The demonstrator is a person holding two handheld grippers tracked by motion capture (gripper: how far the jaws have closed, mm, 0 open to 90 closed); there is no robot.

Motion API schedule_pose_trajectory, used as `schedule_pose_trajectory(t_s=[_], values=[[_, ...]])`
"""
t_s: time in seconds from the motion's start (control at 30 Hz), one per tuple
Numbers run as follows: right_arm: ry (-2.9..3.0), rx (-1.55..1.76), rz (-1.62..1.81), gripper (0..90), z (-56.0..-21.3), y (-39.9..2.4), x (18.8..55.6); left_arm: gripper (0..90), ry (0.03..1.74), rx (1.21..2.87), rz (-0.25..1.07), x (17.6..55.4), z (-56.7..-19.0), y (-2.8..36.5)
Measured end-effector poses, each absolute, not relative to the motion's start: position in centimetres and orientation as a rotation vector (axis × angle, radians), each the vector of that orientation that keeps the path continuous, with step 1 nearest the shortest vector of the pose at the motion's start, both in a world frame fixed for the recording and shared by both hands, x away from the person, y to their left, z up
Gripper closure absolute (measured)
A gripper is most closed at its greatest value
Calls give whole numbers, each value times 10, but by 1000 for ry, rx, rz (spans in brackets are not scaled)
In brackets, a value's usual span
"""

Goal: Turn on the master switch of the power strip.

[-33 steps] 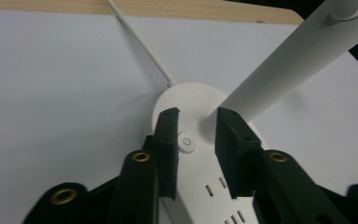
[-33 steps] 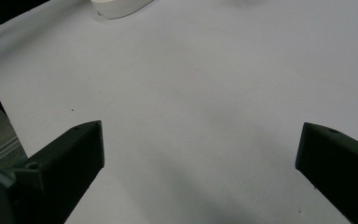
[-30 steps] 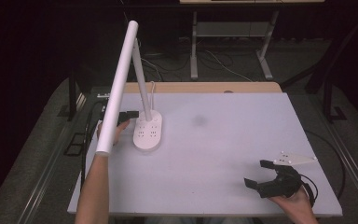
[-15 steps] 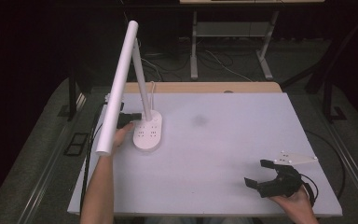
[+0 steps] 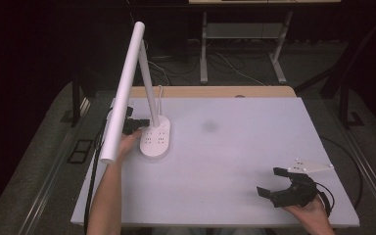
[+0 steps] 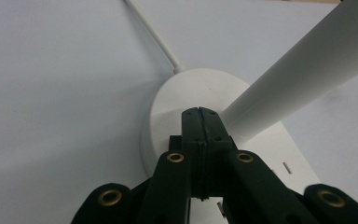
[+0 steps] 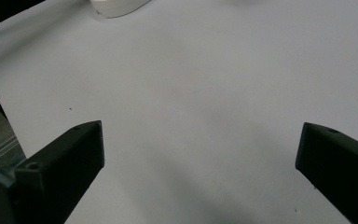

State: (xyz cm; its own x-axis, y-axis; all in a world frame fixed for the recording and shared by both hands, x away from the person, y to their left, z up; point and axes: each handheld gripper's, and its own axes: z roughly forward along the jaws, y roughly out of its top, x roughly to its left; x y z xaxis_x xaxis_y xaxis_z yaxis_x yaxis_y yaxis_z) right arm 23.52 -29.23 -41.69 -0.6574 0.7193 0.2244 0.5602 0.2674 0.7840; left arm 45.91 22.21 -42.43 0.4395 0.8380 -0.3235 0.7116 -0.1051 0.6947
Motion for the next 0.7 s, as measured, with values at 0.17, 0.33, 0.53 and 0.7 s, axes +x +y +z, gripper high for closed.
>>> schedule_pose_trajectory(t_s=[0.17, 0.33, 0.53, 0.7], values=[[2354, 1200, 1342, 5, -417, -293, 235, 900, 1320, 1879, 199, 459, -423, 220], [2355, 1198, 1338, 5, -416, -292, 235, 900, 1351, 1922, 180, 463, -419, 217], [2359, 1188, 1337, 5, -416, -293, 234, 900, 1404, 1894, 140, 466, -418, 216], [2362, 1183, 1335, 5, -416, -294, 235, 900, 1416, 1894, 143, 466, -419, 215]])
